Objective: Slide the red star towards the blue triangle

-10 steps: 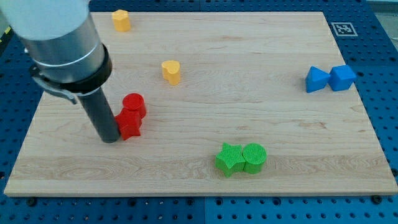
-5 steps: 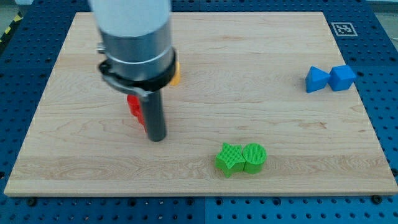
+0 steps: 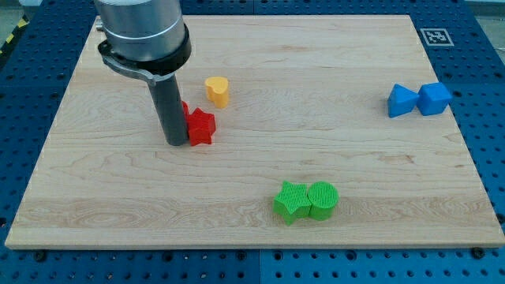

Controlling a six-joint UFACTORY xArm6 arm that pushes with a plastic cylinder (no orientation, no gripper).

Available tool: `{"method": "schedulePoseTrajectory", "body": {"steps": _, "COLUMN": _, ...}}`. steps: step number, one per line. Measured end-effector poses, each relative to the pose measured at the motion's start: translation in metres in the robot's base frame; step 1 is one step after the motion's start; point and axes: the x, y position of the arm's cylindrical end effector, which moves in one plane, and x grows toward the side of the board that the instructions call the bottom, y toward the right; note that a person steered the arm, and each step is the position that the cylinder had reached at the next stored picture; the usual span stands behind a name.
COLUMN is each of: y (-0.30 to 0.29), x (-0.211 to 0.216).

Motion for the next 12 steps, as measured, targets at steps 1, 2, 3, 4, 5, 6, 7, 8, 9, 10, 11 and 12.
{"method": "schedulePoseTrajectory", "body": {"steps": 1, "y": 0.034, "x": 0.001}}
{"method": "schedulePoseTrajectory", "body": {"steps": 2, "y": 0.089, "x": 0.001}}
{"method": "schedulePoseTrajectory", "body": {"steps": 3, "y": 0.11, "x": 0.007}}
{"method": "schedulePoseTrajectory", "body": {"steps": 4, "y": 0.096, "x": 0.019}}
{"method": "schedulePoseTrajectory", "body": {"steps": 5, "y": 0.071, "x": 0.011}}
{"method": "schedulePoseTrajectory", "body": {"steps": 6, "y": 0.059, "x": -0.007}}
{"method": "schedulePoseTrajectory", "body": {"steps": 7, "y": 0.059, "x": -0.009}}
{"method": "schedulePoseTrajectory", "body": {"steps": 8, "y": 0.059, "x": -0.016}}
{"method": "schedulePoseTrajectory", "body": {"steps": 9, "y": 0.059, "x": -0.036}}
{"method": "schedulePoseTrajectory", "body": {"steps": 10, "y": 0.061, "x": -0.036}}
{"method": "schedulePoseTrajectory", "body": {"steps": 11, "y": 0.049, "x": -0.037}}
{"method": "schedulePoseTrajectory", "body": {"steps": 12, "y": 0.048, "x": -0.037}}
